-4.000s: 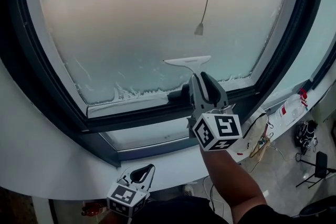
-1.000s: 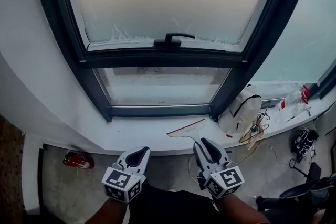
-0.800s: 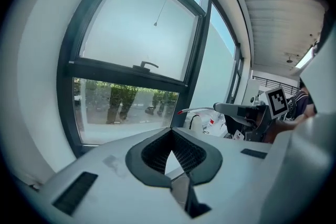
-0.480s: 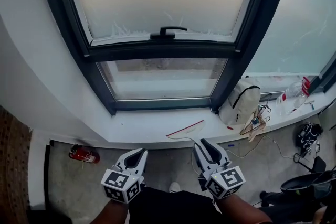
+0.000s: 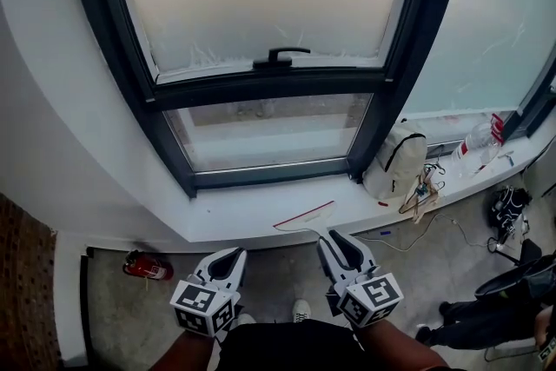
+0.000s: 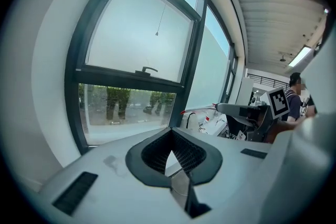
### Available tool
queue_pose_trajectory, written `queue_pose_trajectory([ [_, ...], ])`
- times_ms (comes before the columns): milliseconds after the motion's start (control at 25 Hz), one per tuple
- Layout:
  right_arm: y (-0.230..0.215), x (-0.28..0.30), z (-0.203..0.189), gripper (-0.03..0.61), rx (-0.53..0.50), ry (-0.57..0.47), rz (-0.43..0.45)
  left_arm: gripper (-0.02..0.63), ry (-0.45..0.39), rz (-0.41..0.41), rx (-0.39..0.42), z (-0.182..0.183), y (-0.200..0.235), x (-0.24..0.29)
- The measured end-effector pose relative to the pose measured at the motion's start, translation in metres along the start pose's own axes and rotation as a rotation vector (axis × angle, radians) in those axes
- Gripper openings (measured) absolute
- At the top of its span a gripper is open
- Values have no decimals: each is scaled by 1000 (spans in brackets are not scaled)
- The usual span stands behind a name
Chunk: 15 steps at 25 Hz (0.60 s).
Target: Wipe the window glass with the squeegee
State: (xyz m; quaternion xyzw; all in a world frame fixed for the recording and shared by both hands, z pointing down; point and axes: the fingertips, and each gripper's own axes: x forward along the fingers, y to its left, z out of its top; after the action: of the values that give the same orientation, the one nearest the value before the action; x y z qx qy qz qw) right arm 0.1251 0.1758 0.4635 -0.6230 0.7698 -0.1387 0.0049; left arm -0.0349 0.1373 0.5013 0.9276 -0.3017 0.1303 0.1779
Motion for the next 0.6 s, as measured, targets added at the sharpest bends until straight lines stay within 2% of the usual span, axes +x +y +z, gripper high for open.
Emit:
queue_pose_trajectory([
  [280, 28, 4, -5, 92, -17, 3, -4, 0, -7, -12, 1, -8, 14, -24],
  [480, 38, 6, -14, 92, 75, -1, 3, 0, 6, -10, 11, -16, 20, -38],
  [600, 42, 4, -15, 92, 70, -1, -5, 0, 34, 8, 31, -17, 25, -46],
])
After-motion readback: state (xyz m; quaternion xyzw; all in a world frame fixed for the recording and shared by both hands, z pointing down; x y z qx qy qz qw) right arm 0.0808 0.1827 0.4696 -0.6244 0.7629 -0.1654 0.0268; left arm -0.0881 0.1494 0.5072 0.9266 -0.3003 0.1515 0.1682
